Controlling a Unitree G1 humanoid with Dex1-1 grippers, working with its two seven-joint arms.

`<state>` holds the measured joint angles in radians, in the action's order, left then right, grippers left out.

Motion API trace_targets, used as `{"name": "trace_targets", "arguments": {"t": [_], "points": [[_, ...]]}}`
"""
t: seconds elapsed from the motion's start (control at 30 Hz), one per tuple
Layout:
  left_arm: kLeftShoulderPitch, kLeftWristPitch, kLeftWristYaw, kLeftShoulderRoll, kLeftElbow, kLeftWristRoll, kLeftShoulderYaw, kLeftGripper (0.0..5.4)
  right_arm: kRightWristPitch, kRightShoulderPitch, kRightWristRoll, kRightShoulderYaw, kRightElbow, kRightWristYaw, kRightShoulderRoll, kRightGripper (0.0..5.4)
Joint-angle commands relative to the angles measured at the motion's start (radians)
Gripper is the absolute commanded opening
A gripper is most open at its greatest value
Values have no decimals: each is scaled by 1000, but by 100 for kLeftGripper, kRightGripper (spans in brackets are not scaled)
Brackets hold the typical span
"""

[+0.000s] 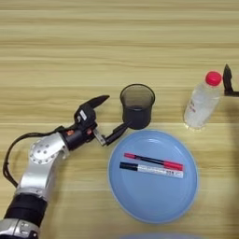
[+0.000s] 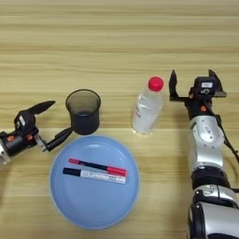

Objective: Move the objects on the table

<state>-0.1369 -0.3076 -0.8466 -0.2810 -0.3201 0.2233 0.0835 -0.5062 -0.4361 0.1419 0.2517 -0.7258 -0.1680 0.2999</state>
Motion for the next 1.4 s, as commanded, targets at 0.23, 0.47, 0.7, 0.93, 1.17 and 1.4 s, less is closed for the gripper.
{"name": "trace_targets", "arguments": {"t": [0.23,0.47,0.7,0.93,1.17,1.4], "points": [[-20,72,4,-6,-35,-4,1,540,-6,-17,1,-2,-8,-2,-4,537],[-39,75,7,0,-61,-8,2,540,-7,-18,0,-2,-8,-1,-5,537],[-52,72,6,2,-78,-12,5,540,-7,-18,0,-3,-7,1,-6,537],[-68,70,2,6,-87,-19,14,540,-7,-18,0,-3,-6,1,-7,537],[-84,65,-1,11,-106,-27,24,540,-6,-15,0,-5,-3,3,-8,537],[-104,60,-6,15,-127,-41,30,540,-7,-14,1,-6,-1,4,-10,537]]}}
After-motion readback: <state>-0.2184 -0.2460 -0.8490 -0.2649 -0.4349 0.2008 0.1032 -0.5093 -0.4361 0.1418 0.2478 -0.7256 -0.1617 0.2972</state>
